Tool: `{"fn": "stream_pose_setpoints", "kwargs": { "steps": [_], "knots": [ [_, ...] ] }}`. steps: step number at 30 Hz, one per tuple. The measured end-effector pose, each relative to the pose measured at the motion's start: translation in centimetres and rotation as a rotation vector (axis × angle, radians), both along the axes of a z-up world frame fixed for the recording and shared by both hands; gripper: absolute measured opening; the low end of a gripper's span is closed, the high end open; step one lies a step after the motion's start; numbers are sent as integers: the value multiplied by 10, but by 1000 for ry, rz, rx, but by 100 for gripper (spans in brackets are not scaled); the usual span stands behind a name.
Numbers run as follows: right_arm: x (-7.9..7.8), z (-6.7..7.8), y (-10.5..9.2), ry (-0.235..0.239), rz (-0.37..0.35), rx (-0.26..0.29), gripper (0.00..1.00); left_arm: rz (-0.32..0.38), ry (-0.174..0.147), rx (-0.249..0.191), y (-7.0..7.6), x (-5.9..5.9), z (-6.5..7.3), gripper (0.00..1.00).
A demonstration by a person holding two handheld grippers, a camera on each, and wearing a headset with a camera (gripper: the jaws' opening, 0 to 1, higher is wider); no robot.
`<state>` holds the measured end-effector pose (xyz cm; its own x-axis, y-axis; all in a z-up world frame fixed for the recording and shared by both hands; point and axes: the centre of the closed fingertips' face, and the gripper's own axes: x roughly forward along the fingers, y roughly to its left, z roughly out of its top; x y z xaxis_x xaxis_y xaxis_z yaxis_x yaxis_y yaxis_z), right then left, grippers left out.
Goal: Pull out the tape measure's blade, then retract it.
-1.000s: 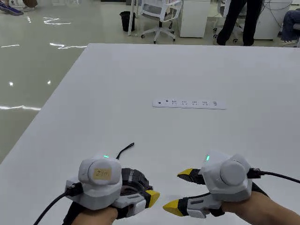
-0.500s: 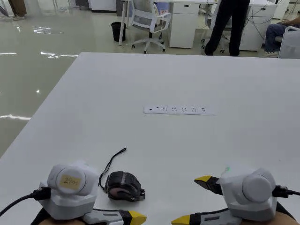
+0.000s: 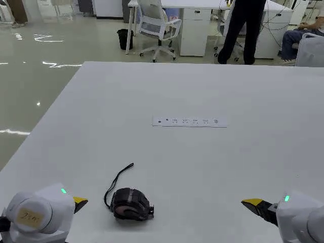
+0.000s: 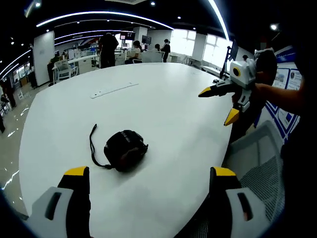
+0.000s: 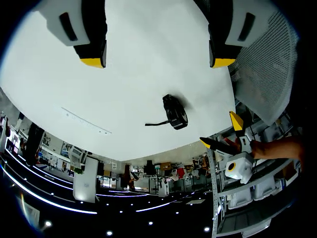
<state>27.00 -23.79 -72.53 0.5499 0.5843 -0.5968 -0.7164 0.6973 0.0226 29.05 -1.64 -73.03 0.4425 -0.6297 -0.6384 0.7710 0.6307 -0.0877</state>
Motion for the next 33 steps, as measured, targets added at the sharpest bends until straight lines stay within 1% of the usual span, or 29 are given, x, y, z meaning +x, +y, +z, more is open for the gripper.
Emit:
{"fn": "stream_pose_setpoints", "kwargs": {
  "steps": [2,4,8,12,18,22,25,27,28,30,33],
  "knots": [
    [-3,1,-2,-9,4,0,89,-2,-7,-3,3,-1,2,99],
    [-5,3,-4,-17,6,4,90,-1,-6,-3,6,-3,2,99],
    [-7,6,-8,-25,-7,12,91,-4,-17,6,14,-7,4,99],
    [-7,7,-11,-26,-16,17,92,11,-20,-2,21,-7,8,99],
    [-10,9,-18,-22,-28,13,93,17,-24,0,25,-9,11,99],
    [-14,9,-23,-26,-36,22,94,38,-26,-20,27,-8,13,99],
    [-14,8,-24,-32,-36,30,95,50,-46,-43,25,-4,16,99],
    [-13,8,-24,-37,-36,37,95,48,-52,-55,23,-4,16,99],
    [-13,8,-24,-37,-36,35,95,48,-52,-56,22,-4,15,99],
    [-12,7,-24,-40,-34,34,96,45,-66,-56,21,-3,13,99],
    [-10,6,-23,-42,-33,31,96,43,-66,-45,20,-3,10,99]
  ]
}}
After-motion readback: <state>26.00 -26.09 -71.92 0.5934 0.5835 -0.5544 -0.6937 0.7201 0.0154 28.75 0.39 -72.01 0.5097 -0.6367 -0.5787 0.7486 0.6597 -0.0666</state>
